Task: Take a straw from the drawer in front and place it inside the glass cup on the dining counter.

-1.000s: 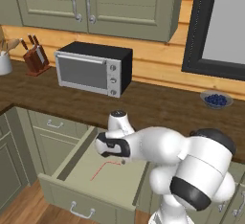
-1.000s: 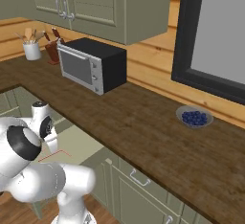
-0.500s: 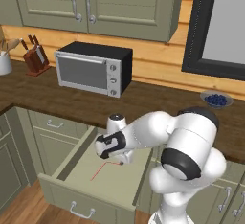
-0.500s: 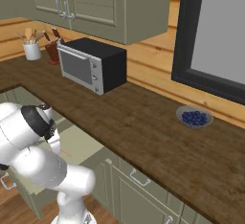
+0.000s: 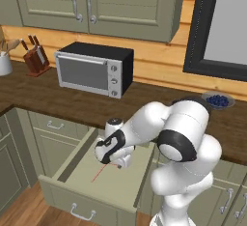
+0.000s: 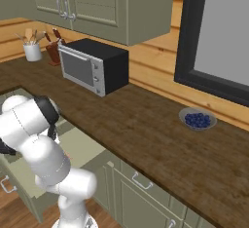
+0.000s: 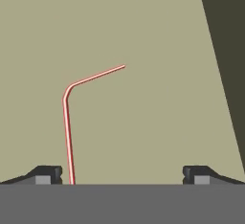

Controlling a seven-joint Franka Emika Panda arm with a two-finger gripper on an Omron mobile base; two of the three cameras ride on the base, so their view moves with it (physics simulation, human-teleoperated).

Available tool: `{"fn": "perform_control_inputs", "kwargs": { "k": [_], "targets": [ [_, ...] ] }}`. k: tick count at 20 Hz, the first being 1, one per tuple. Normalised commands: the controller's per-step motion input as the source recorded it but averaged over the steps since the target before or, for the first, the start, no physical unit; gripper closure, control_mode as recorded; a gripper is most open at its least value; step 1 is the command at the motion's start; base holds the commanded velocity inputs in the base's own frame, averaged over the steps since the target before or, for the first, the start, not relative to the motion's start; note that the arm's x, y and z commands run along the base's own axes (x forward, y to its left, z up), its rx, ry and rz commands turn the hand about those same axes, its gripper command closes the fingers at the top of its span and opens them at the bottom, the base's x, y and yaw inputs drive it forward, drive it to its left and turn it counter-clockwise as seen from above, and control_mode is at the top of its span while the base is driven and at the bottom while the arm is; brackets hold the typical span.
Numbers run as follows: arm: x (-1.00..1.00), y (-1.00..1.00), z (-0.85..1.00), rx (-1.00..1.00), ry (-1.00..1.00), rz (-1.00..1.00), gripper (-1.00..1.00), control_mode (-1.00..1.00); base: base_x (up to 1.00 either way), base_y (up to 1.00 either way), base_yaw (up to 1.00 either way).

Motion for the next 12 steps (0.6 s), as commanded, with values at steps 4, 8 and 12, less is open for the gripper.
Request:
{"fn": "perform_control_inputs", "kwargs": {
  "k": [4, 8, 12],
  "targets": [
    [0.14, 0.0, -0.15, 0.0, -0.01, 0.0, -1.0, -1.0, 0.0, 0.0, 0.0],
    [0.18, 0.0, -0.11, 0.0, 0.0, 0.0, -1.0, -1.0, 0.0, 0.0, 0.0],
    [0.17, 0.07, -0.13, 0.0, 0.0, 0.0, -1.0, -1.0, 0.0, 0.0, 0.0]
  ]
}}
